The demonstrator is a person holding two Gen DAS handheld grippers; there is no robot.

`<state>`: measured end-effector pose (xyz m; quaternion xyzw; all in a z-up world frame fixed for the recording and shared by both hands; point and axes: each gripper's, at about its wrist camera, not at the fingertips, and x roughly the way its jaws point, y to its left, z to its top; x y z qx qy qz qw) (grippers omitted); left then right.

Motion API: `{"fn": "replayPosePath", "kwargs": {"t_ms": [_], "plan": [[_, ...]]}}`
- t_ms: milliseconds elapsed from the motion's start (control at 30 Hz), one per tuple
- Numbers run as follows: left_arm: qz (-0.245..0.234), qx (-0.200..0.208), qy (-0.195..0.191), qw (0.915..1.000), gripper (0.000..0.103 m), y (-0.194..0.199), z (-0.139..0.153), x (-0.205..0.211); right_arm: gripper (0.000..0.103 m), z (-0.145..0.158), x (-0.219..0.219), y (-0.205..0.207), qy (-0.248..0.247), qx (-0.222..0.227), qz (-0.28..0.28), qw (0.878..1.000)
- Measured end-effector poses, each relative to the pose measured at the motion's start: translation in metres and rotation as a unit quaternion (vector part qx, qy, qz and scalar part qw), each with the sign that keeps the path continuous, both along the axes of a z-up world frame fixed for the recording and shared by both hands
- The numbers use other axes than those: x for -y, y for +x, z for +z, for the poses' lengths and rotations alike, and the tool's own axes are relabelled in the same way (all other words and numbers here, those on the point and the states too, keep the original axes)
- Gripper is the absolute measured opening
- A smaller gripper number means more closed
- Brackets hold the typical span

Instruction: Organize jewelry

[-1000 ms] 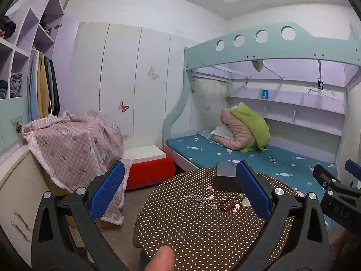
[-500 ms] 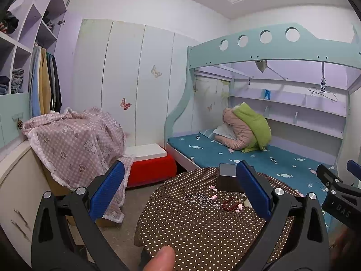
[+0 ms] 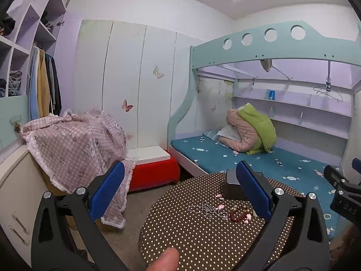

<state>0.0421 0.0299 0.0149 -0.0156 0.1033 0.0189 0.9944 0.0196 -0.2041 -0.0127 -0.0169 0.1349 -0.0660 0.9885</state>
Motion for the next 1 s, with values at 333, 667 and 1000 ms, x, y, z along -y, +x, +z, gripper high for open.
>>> {"fn": "replayPosePath", "kwargs": {"t_ms": [333,667,1000], "plan": [[-0.016,-0.112,0.021,0.9934,0.098,0.090,-0.060,0.011,0.096,-0.039,0.022,0.071,0.007,-0.088,-0.003,0.996],[-0.025,-0.257,0.030,0.9658,0.098,0.176,-0.144,0.022,0.095,-0.097,0.048,0.124,0.033,-0.217,0.002,0.976],[-0.040,-0.350,0.085,0.9320,0.098,0.241,-0.212,0.051,0.095,-0.130,0.077,0.157,0.064,-0.290,-0.008,0.955]]}}
